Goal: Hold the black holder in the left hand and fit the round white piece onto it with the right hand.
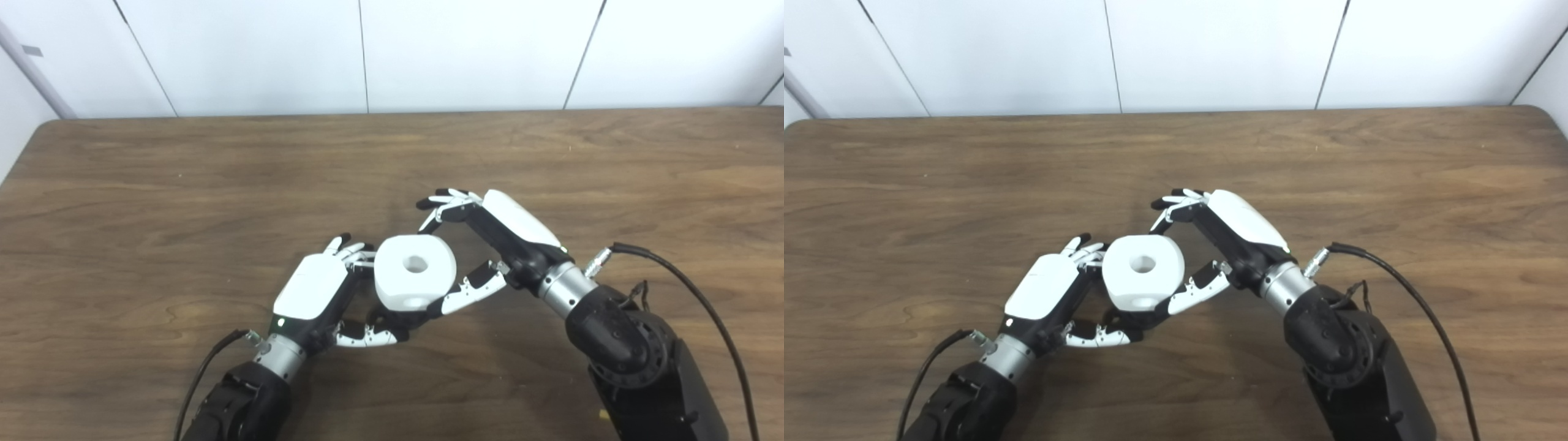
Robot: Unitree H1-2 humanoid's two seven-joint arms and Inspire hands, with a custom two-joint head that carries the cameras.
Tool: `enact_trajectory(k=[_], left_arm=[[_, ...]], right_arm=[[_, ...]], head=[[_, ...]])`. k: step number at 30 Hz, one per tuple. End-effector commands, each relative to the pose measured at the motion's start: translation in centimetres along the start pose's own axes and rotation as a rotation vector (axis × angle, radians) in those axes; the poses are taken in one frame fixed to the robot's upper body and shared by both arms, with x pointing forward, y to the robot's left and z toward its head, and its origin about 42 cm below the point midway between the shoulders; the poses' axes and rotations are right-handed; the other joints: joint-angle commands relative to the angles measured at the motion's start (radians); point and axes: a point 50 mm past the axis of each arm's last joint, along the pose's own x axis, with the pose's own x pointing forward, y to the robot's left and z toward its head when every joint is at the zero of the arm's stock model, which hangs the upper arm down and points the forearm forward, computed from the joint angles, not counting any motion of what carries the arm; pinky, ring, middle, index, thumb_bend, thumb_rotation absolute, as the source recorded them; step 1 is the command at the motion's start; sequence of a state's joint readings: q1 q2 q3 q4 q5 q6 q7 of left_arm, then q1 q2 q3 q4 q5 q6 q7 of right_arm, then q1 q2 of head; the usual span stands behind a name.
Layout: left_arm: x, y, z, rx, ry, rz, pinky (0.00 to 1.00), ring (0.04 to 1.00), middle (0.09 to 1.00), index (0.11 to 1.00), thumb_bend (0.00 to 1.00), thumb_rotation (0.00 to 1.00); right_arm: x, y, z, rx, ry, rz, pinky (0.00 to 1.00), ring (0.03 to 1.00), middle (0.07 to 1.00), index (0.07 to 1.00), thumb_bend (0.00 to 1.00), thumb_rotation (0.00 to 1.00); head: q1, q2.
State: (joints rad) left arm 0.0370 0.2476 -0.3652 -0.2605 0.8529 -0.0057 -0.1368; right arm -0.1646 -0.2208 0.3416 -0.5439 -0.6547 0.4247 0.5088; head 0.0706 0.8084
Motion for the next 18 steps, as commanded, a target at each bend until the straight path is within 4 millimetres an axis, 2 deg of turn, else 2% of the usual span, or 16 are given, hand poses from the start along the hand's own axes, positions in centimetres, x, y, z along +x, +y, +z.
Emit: enact_trajectory(k=[1,18], left_arm=[[0.09,0.11,-0.01,0.019,-0.015,-0.017,1.0,0.889,0.792,0.487,0.52,0.05],[0.17,0.13,-0.03,0.023,-0.012,-0.021,1.0,0.892,0.795,0.487,0.52,0.06]], right_arm=[[0.23,-1.03,0.49,-0.023,-0.03,-0.039,1.0,0.949,0.856,0.483,0.52,0.14],[0.08,-0.83,0.18,-0.015,-0.017,-0.034,1.0,0.953,0.846,0.483,0.52,0.14]], head=[[0.001,0.002],[-0.003,-0.001]])
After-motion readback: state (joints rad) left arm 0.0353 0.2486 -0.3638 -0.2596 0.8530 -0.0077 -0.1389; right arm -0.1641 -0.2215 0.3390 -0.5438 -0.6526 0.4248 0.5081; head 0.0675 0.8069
